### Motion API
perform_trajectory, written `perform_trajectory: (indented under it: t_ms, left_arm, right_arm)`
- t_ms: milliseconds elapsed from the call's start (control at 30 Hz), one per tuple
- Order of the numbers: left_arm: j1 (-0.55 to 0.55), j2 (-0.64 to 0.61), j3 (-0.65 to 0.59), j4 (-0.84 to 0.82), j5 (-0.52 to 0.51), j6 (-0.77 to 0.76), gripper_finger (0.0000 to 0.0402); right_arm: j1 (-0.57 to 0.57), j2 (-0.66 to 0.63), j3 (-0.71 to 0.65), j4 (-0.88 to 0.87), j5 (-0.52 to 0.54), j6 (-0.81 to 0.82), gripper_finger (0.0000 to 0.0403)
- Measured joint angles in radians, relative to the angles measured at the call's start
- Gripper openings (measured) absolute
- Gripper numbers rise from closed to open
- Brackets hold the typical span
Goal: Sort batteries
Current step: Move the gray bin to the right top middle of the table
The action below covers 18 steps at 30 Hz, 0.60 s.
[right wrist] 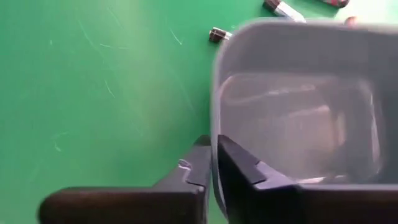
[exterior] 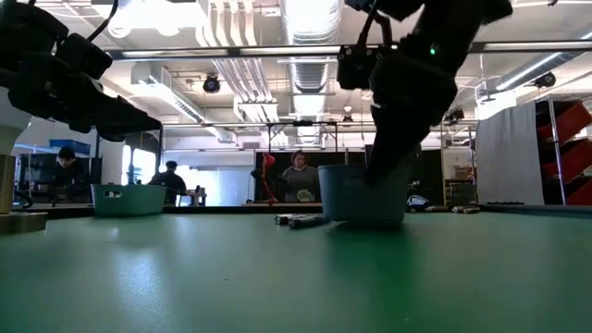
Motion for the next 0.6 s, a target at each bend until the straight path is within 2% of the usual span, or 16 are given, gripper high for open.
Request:
perform_trajectory:
  t_ms: [100,233,333,600]
  left_arm:
    - [0.0,0.0,0.0,0.001,0.0,0.0,0.0191]
    - [0.0,0.001,0.0,0.0,0.0,0.0,0.0191]
    - [0.0,0.001,0.0,0.001,0.0,0.0,0.0191]
    - [0.0,0.002,0.0,0.001,0.0,0.0,0.0191]
  right_arm:
    - [0.0,-0.02,0.081,-0.156,0.026,0.02,0.0011]
    - [-0.006,-0.038,0.198,-0.291,0.165,-0.007,0.001]
    - [-0.036,-0.038,0.25,-0.286,0.25,-0.105,0.0009]
    - [-0.217,0.006,0.234,-0.142,0.253,-0.498,0.0009]
